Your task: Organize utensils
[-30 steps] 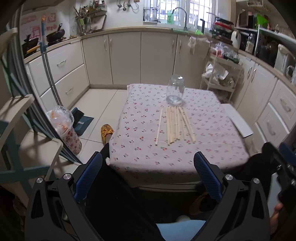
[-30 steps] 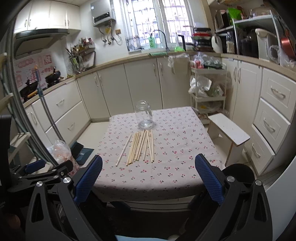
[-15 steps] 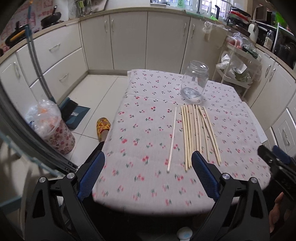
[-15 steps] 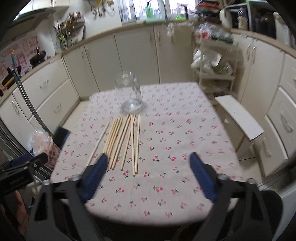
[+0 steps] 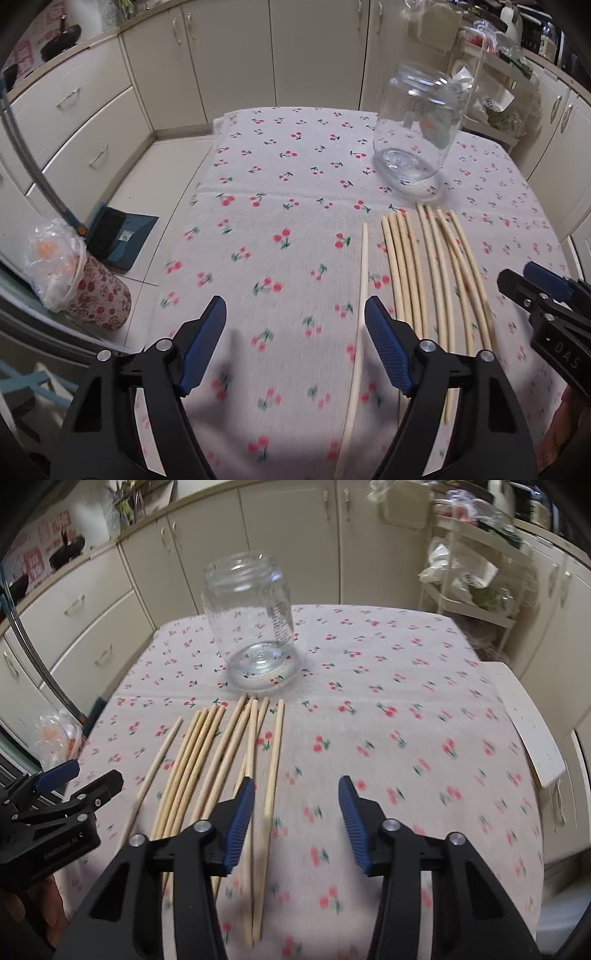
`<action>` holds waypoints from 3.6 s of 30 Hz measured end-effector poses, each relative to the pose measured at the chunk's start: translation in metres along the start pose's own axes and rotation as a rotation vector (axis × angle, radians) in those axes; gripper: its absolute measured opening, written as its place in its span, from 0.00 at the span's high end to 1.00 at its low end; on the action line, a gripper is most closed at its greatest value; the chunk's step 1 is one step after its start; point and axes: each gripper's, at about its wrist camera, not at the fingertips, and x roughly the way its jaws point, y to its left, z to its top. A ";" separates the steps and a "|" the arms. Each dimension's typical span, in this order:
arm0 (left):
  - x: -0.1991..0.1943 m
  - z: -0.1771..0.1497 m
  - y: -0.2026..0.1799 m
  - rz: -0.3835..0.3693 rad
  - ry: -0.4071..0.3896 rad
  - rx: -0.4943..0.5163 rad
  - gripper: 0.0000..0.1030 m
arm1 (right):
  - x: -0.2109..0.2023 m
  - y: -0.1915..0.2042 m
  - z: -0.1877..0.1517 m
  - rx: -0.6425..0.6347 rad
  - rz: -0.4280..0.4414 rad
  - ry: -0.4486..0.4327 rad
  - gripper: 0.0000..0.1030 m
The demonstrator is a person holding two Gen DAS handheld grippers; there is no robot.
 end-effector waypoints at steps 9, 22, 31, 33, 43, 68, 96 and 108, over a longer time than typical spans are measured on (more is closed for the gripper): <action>0.018 0.012 -0.012 -0.030 0.000 0.039 0.29 | 0.031 0.002 0.023 -0.044 0.009 0.038 0.60; 0.043 0.026 -0.028 -0.039 -0.012 0.107 0.49 | 0.042 0.001 0.025 -0.165 0.017 0.039 0.93; 0.043 0.032 -0.044 -0.141 0.030 0.194 0.95 | 0.041 -0.019 0.026 -0.064 0.115 0.044 0.94; 0.044 0.036 -0.043 -0.159 0.056 0.198 0.95 | 0.042 -0.023 0.027 -0.034 0.140 0.050 0.94; -0.019 0.072 -0.026 -0.283 -0.084 0.094 0.96 | 0.032 -0.034 0.032 0.084 0.277 0.047 0.94; -0.063 0.239 -0.050 -0.327 -0.792 -0.254 0.96 | 0.039 -0.056 0.032 0.207 0.356 0.029 0.94; -0.030 0.214 -0.065 -0.236 -0.867 -0.163 0.95 | 0.034 -0.064 0.037 0.241 0.370 -0.004 0.94; -0.027 0.213 -0.070 -0.238 -0.866 -0.142 0.95 | 0.032 -0.064 0.038 0.244 0.380 -0.004 0.94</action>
